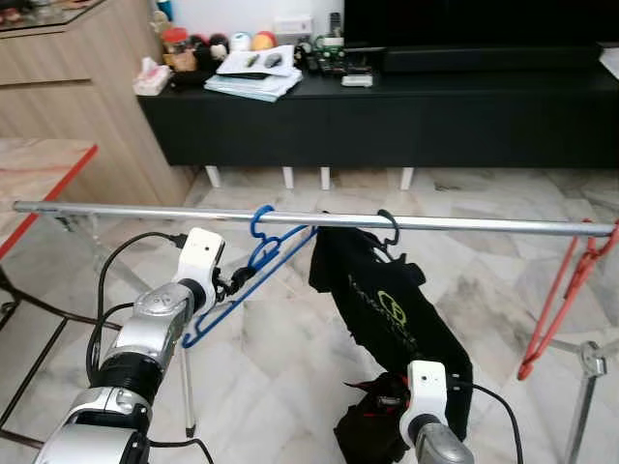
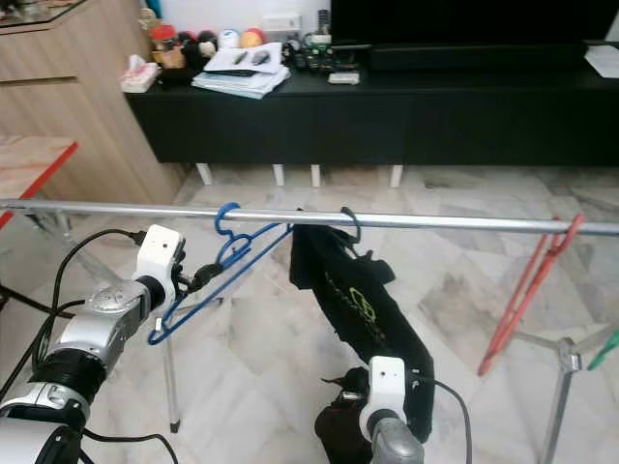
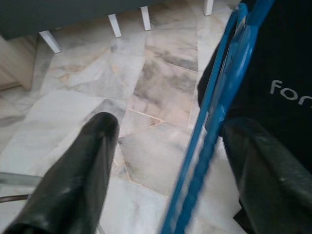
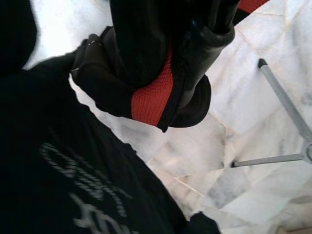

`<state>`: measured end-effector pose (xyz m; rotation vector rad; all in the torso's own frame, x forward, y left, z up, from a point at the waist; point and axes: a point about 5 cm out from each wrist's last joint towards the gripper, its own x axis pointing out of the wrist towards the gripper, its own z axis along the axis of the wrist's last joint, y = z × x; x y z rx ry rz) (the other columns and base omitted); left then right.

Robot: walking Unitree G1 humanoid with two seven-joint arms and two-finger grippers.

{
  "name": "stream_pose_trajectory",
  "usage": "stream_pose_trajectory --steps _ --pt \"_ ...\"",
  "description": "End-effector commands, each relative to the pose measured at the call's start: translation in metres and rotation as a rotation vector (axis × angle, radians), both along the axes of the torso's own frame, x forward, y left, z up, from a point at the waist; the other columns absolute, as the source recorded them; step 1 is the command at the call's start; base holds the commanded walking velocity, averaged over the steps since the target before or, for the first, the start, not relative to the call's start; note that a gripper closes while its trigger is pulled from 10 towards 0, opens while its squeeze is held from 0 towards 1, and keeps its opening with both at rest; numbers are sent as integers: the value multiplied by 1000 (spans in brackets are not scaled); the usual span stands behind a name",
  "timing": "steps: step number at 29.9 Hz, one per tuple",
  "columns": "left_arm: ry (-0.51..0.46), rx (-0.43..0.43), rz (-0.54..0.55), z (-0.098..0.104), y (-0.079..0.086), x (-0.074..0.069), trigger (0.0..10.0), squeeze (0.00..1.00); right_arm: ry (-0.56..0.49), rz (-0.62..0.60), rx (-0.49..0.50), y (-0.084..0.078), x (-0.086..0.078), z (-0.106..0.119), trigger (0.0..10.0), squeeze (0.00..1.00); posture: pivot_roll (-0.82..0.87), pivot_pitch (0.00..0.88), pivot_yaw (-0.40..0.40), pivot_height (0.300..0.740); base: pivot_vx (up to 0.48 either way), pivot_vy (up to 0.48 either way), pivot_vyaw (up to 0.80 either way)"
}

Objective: Hang hanger

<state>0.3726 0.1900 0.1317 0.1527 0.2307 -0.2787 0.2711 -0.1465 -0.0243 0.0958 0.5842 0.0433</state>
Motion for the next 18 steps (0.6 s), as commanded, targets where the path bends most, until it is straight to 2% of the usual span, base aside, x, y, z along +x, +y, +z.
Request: stream_pose_trajectory --steps 1,18 --pt "-7 5 2 3 5 -1 10000 1000 12 11 9 4 -2 -2 10000 0 -19 59 78 740 0 0 0" --pt "-7 5 2 3 5 -1 10000 1000 12 11 9 4 -2 -2 10000 0 -19 59 78 740 0 0 0"
